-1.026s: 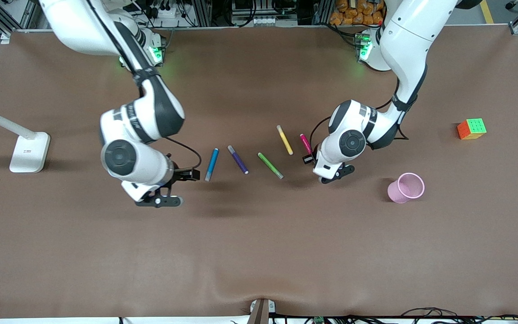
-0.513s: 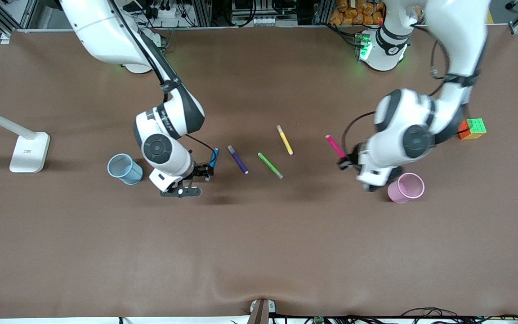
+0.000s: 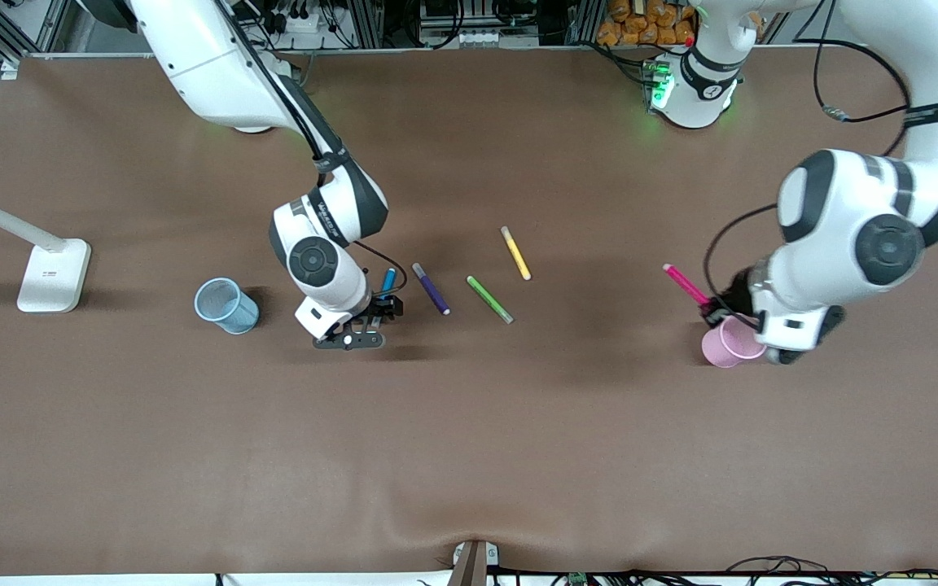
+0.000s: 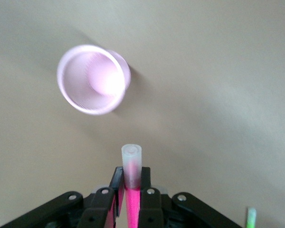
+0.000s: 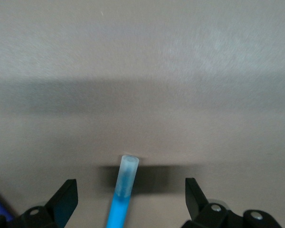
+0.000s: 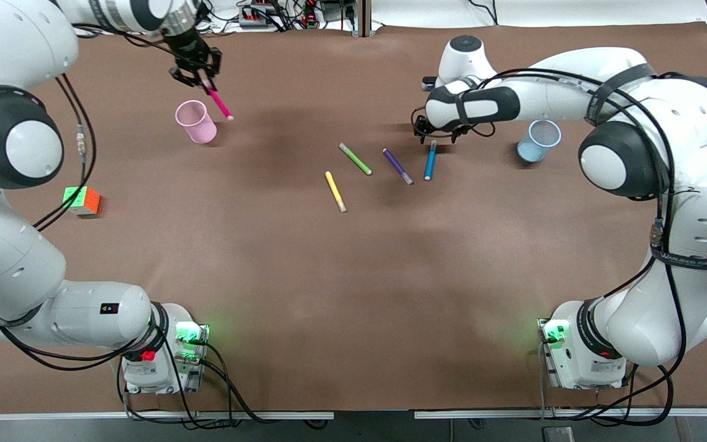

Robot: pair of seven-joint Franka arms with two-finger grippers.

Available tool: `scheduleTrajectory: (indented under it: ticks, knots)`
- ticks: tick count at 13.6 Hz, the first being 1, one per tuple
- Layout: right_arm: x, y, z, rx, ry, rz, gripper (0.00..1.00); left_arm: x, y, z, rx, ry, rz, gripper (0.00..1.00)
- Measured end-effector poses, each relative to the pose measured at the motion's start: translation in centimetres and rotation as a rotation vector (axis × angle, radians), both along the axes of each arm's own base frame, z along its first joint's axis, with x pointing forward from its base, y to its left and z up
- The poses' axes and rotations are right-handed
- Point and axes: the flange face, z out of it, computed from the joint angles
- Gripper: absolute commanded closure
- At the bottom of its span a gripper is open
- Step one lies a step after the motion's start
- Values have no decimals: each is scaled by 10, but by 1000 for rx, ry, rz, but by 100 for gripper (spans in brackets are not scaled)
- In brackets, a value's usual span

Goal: Place pink and blue markers in matching cups
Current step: 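Carry the pink marker toward the pink cup while the right gripper grasps the blue marker, then lower the pink marker into the pink cup while the right gripper lifts the blue marker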

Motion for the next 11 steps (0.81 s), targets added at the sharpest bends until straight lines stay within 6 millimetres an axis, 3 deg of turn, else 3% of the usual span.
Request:
scheduleTrajectory:
  ticks: [5,8,9,11]
  knots:
    - [-7,6,-13,-13,15,-41,0,11,34,-2,111,-21,-35,100]
    - [-11,13,-13,-15,16,-43,0,32,63,5,137,-55,-15,100]
    - [-11,13,-13,-15,16,-43,6,39,75,4,145,-59,-15,100]
    - [-11,12,-13,-17,17,-45,62,48,88,-7,161,-54,-13,100]
